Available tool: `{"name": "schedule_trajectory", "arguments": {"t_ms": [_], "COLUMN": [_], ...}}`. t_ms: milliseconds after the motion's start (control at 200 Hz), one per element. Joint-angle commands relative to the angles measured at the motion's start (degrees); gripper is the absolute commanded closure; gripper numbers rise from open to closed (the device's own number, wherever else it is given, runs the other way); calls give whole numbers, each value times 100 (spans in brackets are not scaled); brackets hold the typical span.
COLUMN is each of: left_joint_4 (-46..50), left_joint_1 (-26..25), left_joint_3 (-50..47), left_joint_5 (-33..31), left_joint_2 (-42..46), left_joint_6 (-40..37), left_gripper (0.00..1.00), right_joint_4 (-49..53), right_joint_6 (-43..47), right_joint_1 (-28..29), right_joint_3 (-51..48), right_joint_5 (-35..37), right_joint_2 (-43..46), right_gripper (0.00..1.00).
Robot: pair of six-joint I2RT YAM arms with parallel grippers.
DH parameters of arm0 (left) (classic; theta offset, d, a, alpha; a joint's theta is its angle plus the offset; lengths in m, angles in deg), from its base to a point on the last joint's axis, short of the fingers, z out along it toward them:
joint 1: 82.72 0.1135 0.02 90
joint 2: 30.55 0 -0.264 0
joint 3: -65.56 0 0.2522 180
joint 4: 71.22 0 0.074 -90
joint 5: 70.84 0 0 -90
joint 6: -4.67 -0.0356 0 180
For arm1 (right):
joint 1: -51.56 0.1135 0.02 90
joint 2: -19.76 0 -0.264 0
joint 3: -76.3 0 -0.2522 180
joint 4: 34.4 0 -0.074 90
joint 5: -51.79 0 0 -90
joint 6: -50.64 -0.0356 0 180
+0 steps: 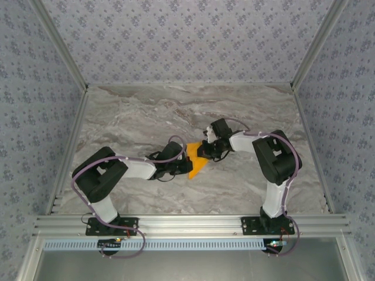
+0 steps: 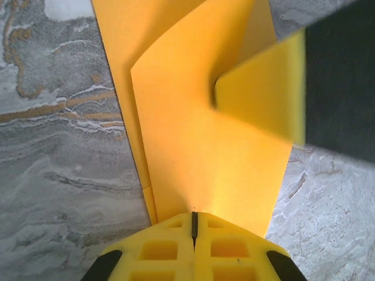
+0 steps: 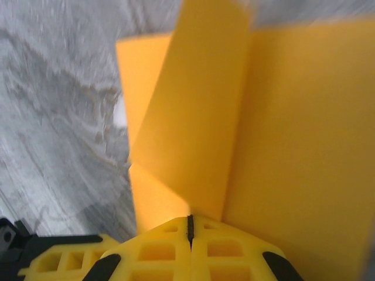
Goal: Fold a paper plane with a square sheet of paper (pick it up from the middle)
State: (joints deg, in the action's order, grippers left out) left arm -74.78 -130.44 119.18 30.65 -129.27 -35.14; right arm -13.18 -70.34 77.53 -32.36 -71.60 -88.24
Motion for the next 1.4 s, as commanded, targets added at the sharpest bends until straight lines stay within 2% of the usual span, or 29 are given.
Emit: {"name": "schedule_trajectory", "arguments": {"t_ms": [0, 145, 350, 520, 650, 794, 944, 1194, 1394], "left_joint_4": [989, 1002, 1047, 1132, 1361, 1507, 1565, 1486, 1548], "left_joint_1": [-18, -18, -20, -19, -18, -19, -31, -44, -39], "left_joint_3": [-260, -229, -164, -93, 1, 13, -48, -155, -19], "left_joint_5": [170, 176, 161, 162, 151, 146, 203, 215, 179], "left_joint_2": [-138, -136, -127, -156, -170, -170, -205, -254, -148], "left_joint_6": [-71, -106, -150, -187, -312, -387, -375, -380, -457], "left_gripper": [100, 100, 100, 100, 100, 100, 100, 100, 100], "right_joint_4": [12, -17, -550, -598, -571, -568, -581, 25, -412], "right_joint_6": [93, 93, -12, 13, -47, -140, -268, -339, -316], "right_joint_1": [-396, -445, -149, 266, 355, 188, -228, -703, -714], "right_joint_3": [224, 224, -325, -212, 46, 226, 339, 1343, 1023], "right_joint_5": [531, 428, 200, 89, 50, 74, 220, 585, 397], "right_joint_2": [-134, 188, 725, 348, -48, -375, -461, -840, -164], "right_gripper": [94, 94, 93, 93, 93, 94, 94, 94, 92]}}
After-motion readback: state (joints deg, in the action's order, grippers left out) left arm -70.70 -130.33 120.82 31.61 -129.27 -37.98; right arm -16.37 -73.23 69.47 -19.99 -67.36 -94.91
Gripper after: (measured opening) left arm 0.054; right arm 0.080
